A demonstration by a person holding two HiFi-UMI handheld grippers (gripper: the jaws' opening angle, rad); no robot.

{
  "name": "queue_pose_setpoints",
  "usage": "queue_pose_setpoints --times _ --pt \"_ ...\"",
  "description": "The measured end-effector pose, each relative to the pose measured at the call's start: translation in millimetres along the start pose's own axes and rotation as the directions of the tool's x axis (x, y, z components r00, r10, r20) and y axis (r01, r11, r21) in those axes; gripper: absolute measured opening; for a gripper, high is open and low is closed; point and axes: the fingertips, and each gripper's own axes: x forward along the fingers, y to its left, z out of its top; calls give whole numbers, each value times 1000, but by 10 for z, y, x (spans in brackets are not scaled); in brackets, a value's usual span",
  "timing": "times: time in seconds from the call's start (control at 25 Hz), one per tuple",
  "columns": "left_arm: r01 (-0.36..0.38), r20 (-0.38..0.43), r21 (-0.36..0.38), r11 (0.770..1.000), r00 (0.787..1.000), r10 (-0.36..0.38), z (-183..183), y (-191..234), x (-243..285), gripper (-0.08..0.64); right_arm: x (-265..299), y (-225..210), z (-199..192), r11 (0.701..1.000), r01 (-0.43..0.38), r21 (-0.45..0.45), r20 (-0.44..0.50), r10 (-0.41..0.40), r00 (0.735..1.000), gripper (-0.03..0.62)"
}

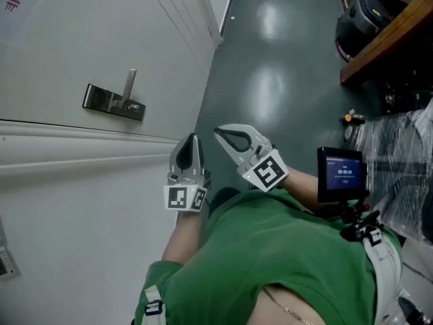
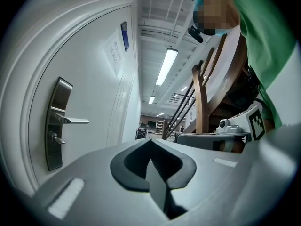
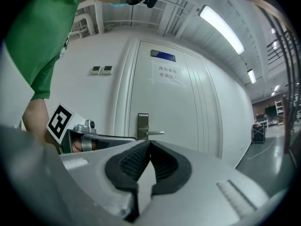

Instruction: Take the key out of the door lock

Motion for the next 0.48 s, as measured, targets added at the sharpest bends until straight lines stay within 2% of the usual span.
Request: queue_pose_setpoints --times 0.2,0.48 --pt "-97 -10 27 995 995 98 70 252 -56 0 184 10 -76 997 -66 43 -11 66 998 3" --pt "-221 33 61 973 975 219 313 756 -141 0 478 9 -85 989 -127 82 -16 128 992 3"
